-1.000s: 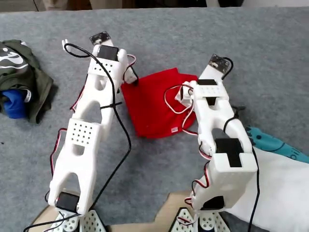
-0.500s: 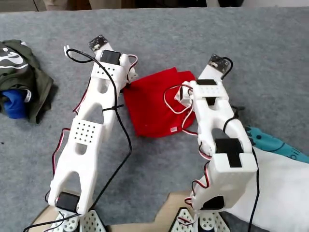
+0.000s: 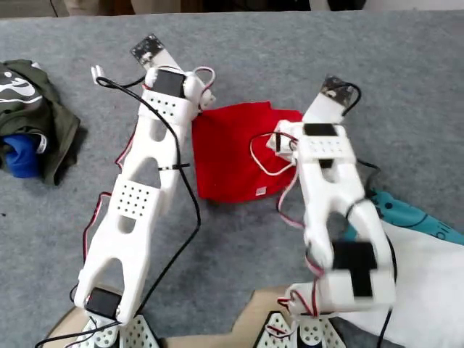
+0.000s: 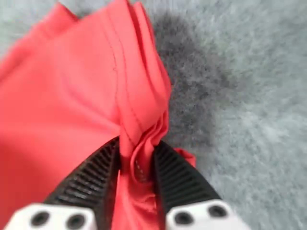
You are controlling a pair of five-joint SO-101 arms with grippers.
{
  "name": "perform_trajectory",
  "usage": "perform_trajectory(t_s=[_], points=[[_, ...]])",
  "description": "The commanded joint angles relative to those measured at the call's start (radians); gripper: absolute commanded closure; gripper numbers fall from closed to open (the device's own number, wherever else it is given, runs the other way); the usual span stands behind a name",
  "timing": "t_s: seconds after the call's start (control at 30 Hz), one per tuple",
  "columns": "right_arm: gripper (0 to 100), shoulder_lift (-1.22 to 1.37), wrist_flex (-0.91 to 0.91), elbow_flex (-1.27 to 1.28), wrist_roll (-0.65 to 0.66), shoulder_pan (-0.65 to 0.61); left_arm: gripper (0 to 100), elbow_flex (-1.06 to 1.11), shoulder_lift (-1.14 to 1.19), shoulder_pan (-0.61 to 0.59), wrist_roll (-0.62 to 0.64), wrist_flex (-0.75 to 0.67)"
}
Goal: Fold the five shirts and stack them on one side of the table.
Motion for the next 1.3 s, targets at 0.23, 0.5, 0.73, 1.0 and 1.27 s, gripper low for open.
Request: perform_trajectory(t_s=[0.23, 0.5, 0.73, 1.0, 1.27], points=[[99.4, -0.684, 0.114, 0.191, 0.094, 0.193, 98, -0.054, -0.303, 0.198, 0.009, 0.048], [99.4, -1.107, 0.18, 0.375, 0.227, 0.426, 98, -0.054, -0.395, 0.422, 0.009, 0.038], [99.3, -1.376, 0.235, 0.45, 0.322, 0.725, 98, -0.052, -0.389, 0.552, 0.009, -0.031], [99.3, -1.474, 0.252, 0.558, 0.44, 0.964, 98, 0.008, -0.371, 0.644, 0.008, -0.103], [99.3, -1.474, 0.334, 0.572, 0.532, 1.104, 98, 0.104, -0.335, 0.68, 0.008, -0.166]])
